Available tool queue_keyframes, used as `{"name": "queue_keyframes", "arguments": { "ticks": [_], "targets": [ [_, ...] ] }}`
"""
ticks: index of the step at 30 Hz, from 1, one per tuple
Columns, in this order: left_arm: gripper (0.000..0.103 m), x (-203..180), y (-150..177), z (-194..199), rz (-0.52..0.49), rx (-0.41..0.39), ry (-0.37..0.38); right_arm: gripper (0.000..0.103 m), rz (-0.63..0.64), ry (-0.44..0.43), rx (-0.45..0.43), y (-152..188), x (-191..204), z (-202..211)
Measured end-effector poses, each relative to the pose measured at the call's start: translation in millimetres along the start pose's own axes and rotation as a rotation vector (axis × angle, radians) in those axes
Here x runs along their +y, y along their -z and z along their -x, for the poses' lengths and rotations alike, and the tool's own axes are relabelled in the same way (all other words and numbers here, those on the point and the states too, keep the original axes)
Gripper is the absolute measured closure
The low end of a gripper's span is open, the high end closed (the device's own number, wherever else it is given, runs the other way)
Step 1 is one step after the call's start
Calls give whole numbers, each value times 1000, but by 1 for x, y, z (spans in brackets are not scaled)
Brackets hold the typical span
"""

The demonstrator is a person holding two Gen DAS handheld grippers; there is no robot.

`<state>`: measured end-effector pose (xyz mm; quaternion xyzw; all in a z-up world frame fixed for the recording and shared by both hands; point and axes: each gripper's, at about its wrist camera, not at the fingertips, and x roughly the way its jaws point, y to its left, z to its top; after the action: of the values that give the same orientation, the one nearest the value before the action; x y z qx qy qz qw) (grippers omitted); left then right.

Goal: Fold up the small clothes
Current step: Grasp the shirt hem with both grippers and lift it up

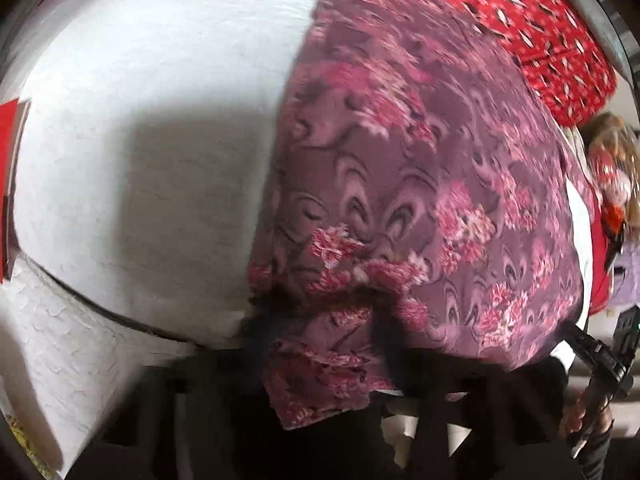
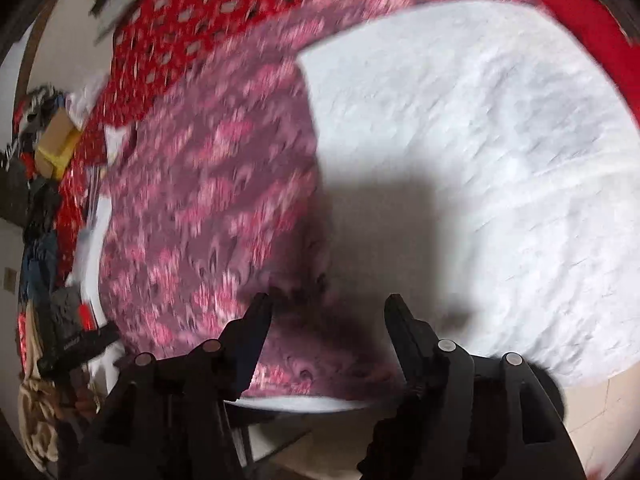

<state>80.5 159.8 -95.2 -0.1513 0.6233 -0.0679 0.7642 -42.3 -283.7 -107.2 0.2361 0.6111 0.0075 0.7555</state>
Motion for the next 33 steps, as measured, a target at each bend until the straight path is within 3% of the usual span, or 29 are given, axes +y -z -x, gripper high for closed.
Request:
{"name": "queue_keyframes", "arguments": {
  "ticks": [1, 2, 3, 4, 7, 11, 13, 16, 19, 20, 24, 27, 29, 32, 33],
  "targets": [
    [101, -3, 0, -2, -3, 6, -1, 65, 0, 0, 0, 0, 0, 0],
    [101, -3, 0, 2, 4, 0, 4, 98, 24, 30, -1, 1, 4, -2],
    [102, -2, 0, 11, 11, -12, 24, 97, 47, 26, 11, 1, 8, -1],
    [102, -2, -1, 19, 20, -24, 44, 97, 28, -33, -2, 0, 9, 8],
    [103, 1, 1, 60, 43, -87, 124, 98, 12, -138, -107, -3, 9, 57],
    [103, 4, 4, 92, 41, -122, 146, 98, 15, -175, -202, -5, 9, 116],
    [103, 6, 5, 92, 47, -102, 158, 98, -11, -202, -192, -4, 6, 124],
    [103, 15, 8, 90, 42, -96, 111, 97, -33, -241, -159, 0, 4, 126],
    [99, 27, 3, 76, 89, -63, 109, 97, -47, -195, -128, -2, -2, 110],
    [96, 28, 2, 69, 105, -54, 105, 97, -75, -181, -113, -6, -9, 99],
    [65, 34, -6, 38, 158, 18, 96, 97, -146, -178, -71, -11, -28, 70],
    [55, 25, -8, 21, 154, 85, 131, 97, -115, -185, -68, -8, -24, 67],
    [50, 13, -9, 14, 99, 117, 97, 97, -104, -178, -67, -9, -23, 66],
    [55, -1, -9, -2, 43, 136, 49, 97, -119, -181, -59, -8, -28, 60],
    [80, -4, -6, -3, 26, 133, 33, 97, -119, -181, -57, -7, -29, 58]
  ]
}}
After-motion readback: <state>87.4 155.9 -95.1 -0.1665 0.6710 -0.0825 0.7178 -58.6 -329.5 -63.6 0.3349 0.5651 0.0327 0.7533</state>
